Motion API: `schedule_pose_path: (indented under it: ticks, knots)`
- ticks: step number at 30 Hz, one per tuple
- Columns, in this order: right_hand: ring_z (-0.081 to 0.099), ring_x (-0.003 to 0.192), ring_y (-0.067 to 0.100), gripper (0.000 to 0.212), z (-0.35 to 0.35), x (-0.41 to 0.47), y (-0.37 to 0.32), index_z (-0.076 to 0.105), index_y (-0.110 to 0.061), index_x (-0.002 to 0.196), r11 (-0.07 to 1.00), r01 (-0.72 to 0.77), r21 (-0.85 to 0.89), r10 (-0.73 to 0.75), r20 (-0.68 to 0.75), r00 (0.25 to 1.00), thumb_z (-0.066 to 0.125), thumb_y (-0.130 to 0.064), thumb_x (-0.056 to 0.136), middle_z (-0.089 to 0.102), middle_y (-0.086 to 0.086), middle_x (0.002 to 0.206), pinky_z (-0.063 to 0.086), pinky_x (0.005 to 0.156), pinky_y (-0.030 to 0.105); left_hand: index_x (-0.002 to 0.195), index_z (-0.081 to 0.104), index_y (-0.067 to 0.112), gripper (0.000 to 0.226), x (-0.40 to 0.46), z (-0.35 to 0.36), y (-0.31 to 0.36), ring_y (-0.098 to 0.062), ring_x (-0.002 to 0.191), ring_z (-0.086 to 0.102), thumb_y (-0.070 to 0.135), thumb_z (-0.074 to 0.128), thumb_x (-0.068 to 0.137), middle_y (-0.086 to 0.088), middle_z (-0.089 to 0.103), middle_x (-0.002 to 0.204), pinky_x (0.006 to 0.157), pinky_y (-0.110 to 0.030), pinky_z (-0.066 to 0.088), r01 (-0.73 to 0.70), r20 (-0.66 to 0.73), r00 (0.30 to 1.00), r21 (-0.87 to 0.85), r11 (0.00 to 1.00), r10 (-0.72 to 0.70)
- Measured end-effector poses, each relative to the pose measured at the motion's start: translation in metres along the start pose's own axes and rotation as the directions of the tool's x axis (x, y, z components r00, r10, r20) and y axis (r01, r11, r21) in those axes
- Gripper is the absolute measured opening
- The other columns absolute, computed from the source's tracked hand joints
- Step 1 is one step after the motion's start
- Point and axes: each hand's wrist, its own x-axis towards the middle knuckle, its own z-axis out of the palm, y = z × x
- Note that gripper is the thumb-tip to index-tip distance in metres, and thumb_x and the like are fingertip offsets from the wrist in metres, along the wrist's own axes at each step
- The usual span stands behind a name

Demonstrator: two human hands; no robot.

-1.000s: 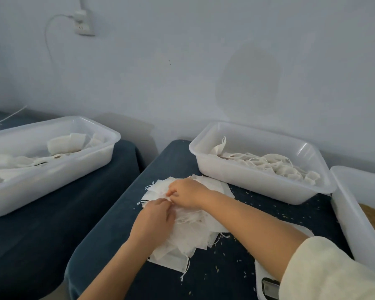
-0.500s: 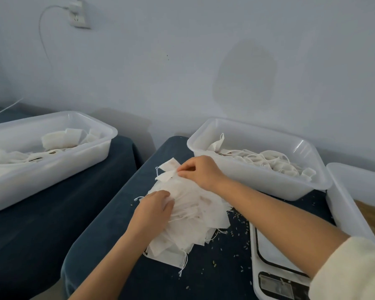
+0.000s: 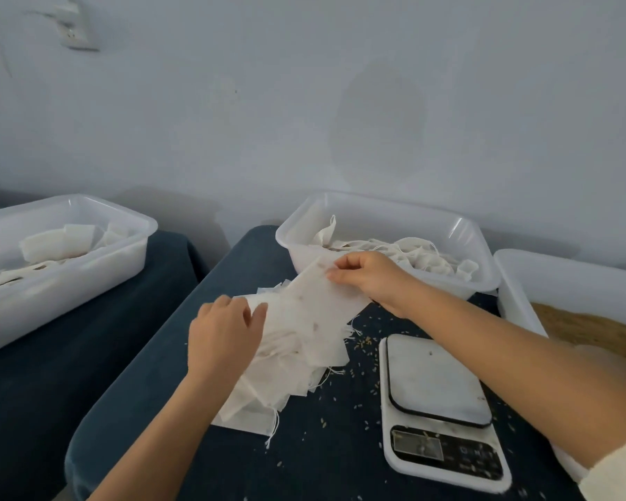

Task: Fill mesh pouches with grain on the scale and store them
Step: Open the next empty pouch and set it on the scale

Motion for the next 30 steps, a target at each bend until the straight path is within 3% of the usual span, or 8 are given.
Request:
schedule_pose_path:
  ticks: [2, 5, 7, 10, 16, 19, 23, 30]
  knots:
    - [0.059, 0.072, 0.007, 0.011, -0.009, -0.009, -0.004, 0.066, -0.019, 0.079, 0.994, -0.022, 0.107, 0.023, -0.014, 1.000, 0.065, -0.015, 0.089, 0.065, -0.005, 0.078, 0.048, 0.073, 0.022, 0.065, 0.049, 0.015, 0.039, 0.003, -0.005, 0.010, -0.021, 0.085, 0.045, 0.044, 0.049, 0.091, 0.003, 0.049, 0.080, 0.076, -0.035, 0.041, -0.041, -0.117, 0.992, -0.032, 0.999, 0.037]
    - [0.062, 0.074, 0.011, 0.014, -0.021, -0.022, -0.007, 0.066, -0.020, 0.078, 0.976, -0.036, 0.215, 0.039, -0.013, 0.999, 0.063, -0.014, 0.090, 0.068, -0.007, 0.076, 0.050, 0.075, 0.026, 0.072, 0.051, 0.022, 0.028, 0.005, -0.013, 0.038, -0.014, 0.089, 0.042, 0.047, 0.056, 0.084, 0.008, 0.048, 0.089, 0.075, -0.026, 0.036, -0.113, -0.164, 0.985, -0.349, 0.930, 0.058]
    - [0.065, 0.073, 0.010, 0.016, -0.026, -0.030, -0.008, 0.067, -0.019, 0.077, 0.957, -0.041, 0.286, 0.043, -0.001, 0.999, 0.062, -0.012, 0.091, 0.070, -0.006, 0.075, 0.052, 0.070, 0.024, 0.082, 0.053, 0.031, 0.021, 0.007, -0.016, 0.061, -0.006, 0.085, 0.051, 0.051, 0.058, 0.080, 0.015, 0.053, 0.091, 0.069, -0.018, 0.038, -0.070, -0.027, 0.997, -0.584, 0.809, 0.067]
    - [0.067, 0.069, 0.011, 0.012, -0.031, -0.043, -0.008, 0.067, -0.014, 0.082, 0.916, -0.097, 0.389, 0.098, 0.019, 0.995, 0.060, -0.010, 0.091, 0.072, -0.002, 0.074, 0.055, 0.062, 0.024, 0.098, 0.060, 0.030, 0.020, 0.007, -0.015, 0.089, -0.008, 0.086, 0.064, 0.040, 0.065, 0.082, 0.009, 0.066, 0.094, 0.070, -0.020, 0.052, 0.191, 0.309, 0.943, -0.804, 0.563, 0.122]
    - [0.066, 0.082, 0.021, 0.006, -0.048, -0.066, 0.001, 0.066, -0.009, 0.092, 0.881, -0.211, 0.423, 0.219, 0.031, 0.975, 0.063, -0.014, 0.089, 0.070, 0.008, 0.090, 0.054, 0.082, 0.038, 0.099, 0.067, 0.011, 0.012, -0.008, 0.001, 0.117, -0.020, 0.085, 0.070, 0.013, 0.063, 0.088, -0.008, 0.073, 0.093, 0.068, -0.026, 0.056, 0.403, 0.472, 0.867, -0.852, 0.334, 0.159]
    - [0.068, 0.079, 0.017, 0.008, -0.066, -0.081, 0.005, 0.068, -0.011, 0.094, 0.893, -0.270, 0.360, 0.253, 0.096, 0.963, 0.065, -0.015, 0.088, 0.072, 0.004, 0.089, 0.056, 0.078, 0.033, 0.099, 0.068, 0.008, 0.014, -0.013, 0.006, 0.124, -0.018, 0.084, 0.070, 0.015, 0.061, 0.090, -0.006, 0.073, 0.092, 0.068, -0.026, 0.056, 0.430, 0.493, 0.855, -0.847, 0.312, 0.161]
    - [0.069, 0.077, 0.012, 0.005, -0.081, -0.097, 0.012, 0.070, -0.011, 0.090, 0.930, -0.226, 0.288, 0.232, 0.015, 0.973, 0.068, -0.012, 0.085, 0.073, 0.003, 0.087, 0.058, 0.071, 0.025, 0.088, 0.072, 0.008, 0.018, -0.020, 0.008, 0.138, -0.017, 0.077, 0.069, 0.021, 0.060, 0.091, -0.008, 0.072, 0.087, 0.067, -0.030, 0.058, 0.467, 0.503, 0.848, -0.858, 0.216, 0.166]
    - [0.069, 0.084, 0.008, 0.022, -0.095, -0.122, 0.014, 0.066, -0.019, 0.102, 0.964, -0.133, 0.232, 0.135, 0.007, 0.991, 0.070, -0.008, 0.083, 0.072, -0.008, 0.083, 0.055, 0.072, 0.021, 0.081, 0.072, 0.013, 0.013, -0.029, 0.010, 0.157, -0.019, 0.078, 0.064, 0.025, 0.067, 0.083, -0.012, 0.070, 0.083, 0.079, -0.041, 0.055, 0.326, 0.399, 0.884, -0.900, 0.289, 0.245]
